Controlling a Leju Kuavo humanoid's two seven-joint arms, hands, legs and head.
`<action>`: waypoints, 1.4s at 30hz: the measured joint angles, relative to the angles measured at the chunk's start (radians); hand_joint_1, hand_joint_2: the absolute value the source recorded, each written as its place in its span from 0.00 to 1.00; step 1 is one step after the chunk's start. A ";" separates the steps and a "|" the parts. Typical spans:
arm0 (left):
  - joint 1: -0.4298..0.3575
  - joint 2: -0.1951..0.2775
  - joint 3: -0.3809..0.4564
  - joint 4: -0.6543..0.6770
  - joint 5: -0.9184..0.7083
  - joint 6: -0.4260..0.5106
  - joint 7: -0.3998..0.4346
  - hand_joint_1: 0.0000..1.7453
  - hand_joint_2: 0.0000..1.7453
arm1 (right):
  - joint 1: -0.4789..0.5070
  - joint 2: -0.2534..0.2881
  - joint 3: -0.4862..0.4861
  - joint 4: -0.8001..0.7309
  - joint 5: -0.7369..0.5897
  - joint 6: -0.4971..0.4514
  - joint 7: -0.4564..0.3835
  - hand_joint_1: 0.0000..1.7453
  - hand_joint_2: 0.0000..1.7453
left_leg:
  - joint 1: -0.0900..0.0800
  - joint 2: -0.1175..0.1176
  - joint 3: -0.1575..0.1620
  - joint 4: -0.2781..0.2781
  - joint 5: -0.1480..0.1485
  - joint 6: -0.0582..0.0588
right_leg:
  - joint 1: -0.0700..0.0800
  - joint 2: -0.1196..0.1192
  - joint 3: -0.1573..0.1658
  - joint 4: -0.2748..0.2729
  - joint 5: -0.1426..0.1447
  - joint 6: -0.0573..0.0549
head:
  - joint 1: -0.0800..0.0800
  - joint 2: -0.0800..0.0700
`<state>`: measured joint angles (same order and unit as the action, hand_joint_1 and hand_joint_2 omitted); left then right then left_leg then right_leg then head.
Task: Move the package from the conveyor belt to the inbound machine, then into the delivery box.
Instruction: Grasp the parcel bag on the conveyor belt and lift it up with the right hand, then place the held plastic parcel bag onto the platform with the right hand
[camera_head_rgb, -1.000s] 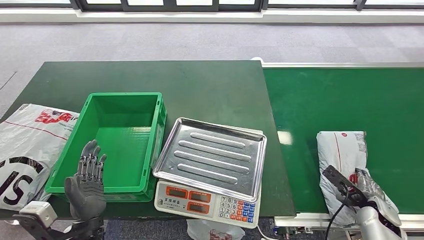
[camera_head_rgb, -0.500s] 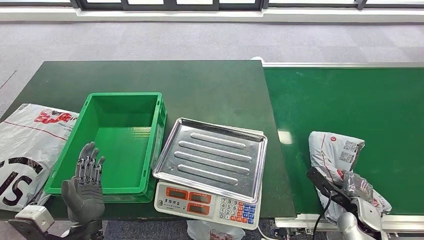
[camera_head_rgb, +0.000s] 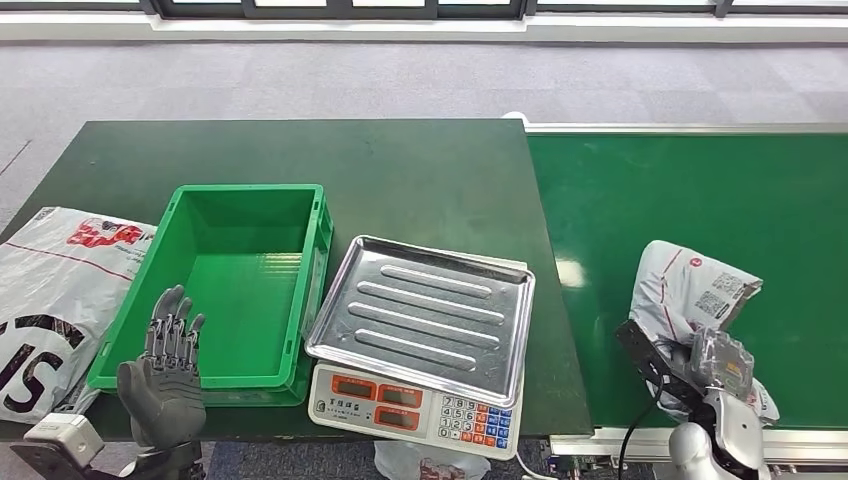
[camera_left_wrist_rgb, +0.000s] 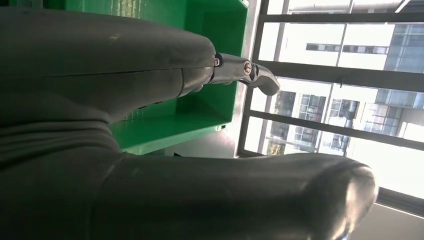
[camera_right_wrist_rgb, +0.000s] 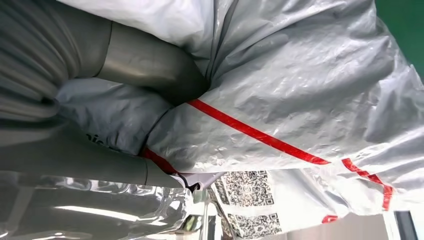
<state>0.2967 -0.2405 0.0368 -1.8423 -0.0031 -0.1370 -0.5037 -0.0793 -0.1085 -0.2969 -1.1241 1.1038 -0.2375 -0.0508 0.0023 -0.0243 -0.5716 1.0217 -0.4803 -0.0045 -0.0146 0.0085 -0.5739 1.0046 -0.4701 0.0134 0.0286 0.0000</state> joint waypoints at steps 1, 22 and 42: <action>0.000 -0.001 0.000 0.000 0.000 0.001 -0.003 0.00 0.00 | 0.001 0.004 -0.004 -0.022 -0.025 -0.045 -0.027 1.00 1.00 | 0.000 0.000 0.000 0.000 0.000 0.000 | 0.000 0.000 0.000 0.000 0.000 0.000 | 0.000 0.000; -0.079 -0.002 -0.013 0.080 0.002 0.001 -0.012 0.00 0.00 | -0.091 0.046 0.150 -0.454 -0.212 -0.277 -0.294 1.00 1.00 | 0.000 0.001 0.000 0.000 0.001 -0.001 | 0.000 0.001 -0.001 0.000 0.001 0.000 | 0.000 0.000; -0.189 0.023 -0.101 0.220 0.031 0.008 -0.005 0.00 0.00 | -0.419 0.263 0.512 0.121 -0.385 -0.122 -0.410 1.00 1.00 | 0.002 0.004 -0.002 -0.001 0.005 -0.004 | 0.001 0.006 -0.006 0.004 0.004 -0.003 | 0.000 0.000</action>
<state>0.1074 -0.2174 -0.0646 -1.6224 0.0282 -0.1287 -0.5085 -0.4984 0.1544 0.2149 -1.0036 0.7186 -0.3592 -0.4609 0.0040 -0.0204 -0.5737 1.0209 -0.4757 -0.0089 -0.0134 0.0142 -0.5798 1.0081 -0.4659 0.0108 0.0286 0.0000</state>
